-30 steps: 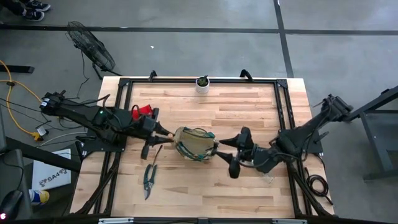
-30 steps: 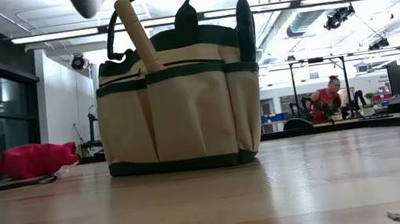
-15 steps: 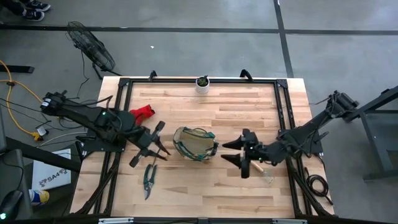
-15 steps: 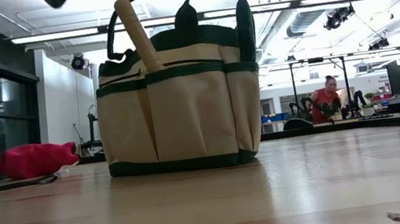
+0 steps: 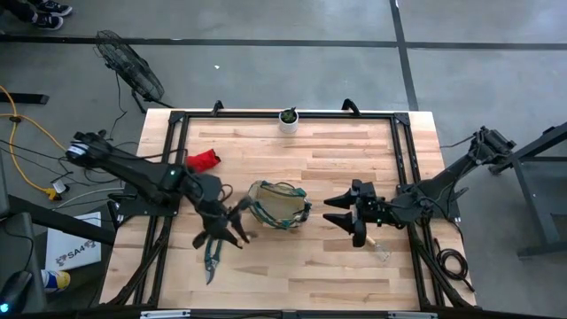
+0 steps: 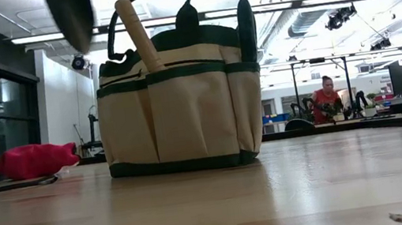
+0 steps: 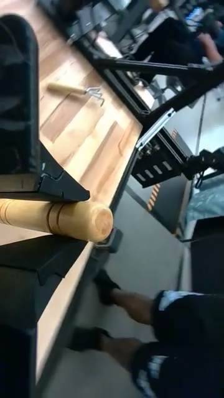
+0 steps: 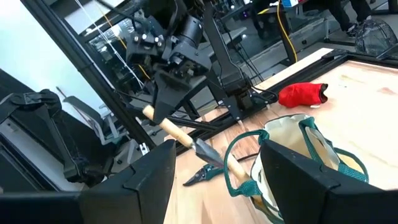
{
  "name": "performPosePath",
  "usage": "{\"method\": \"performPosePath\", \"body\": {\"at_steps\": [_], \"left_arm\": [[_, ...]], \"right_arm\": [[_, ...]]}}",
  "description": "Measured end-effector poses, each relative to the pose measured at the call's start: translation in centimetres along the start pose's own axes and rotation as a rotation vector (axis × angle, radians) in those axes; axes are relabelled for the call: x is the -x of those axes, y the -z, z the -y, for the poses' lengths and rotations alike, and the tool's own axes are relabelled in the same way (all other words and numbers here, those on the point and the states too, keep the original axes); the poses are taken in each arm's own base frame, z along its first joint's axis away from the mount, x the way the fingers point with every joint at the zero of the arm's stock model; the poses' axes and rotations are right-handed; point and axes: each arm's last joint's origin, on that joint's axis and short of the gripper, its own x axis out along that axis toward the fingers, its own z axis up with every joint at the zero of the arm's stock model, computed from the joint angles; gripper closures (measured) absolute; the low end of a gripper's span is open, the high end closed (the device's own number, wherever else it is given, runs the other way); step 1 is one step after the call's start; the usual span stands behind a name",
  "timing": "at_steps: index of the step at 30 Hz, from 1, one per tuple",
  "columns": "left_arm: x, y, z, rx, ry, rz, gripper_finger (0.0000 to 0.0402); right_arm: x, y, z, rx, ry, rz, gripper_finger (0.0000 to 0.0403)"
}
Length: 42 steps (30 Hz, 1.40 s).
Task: Pick & Place Garden tools in Gardening bag
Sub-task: Put the brown trowel into the gardening bag
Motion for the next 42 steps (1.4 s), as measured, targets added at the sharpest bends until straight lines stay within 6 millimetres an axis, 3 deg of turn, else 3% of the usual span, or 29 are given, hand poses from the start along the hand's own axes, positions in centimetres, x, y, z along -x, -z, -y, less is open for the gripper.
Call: {"method": "performPosePath", "body": {"at_steps": [5,11,33,42], "left_arm": [[-1.1,0.9,-0.1,-0.149,0.021,-0.057,0.0339],[-1.7,1.9,0.1,-0.154,0.05,-0.138,0.0339],[-1.7,1.7,-0.1,-0.224,0.019,-0.132,0.0339],[-0.7,1.0,0.0,-0.226,-0.003,-0.096,0.0339]], "right_arm": [[0.0,0.0,0.0,-0.002,0.001,0.001,0.0176],[0.0,0.0,0.0,-0.004,0.002,0.001,0.0176],[0.0,0.0,0.0,-0.023,0.001,0.001,0.0176],[0.0,0.0,0.0,-0.023,0.005,0.003,0.0176]]}}
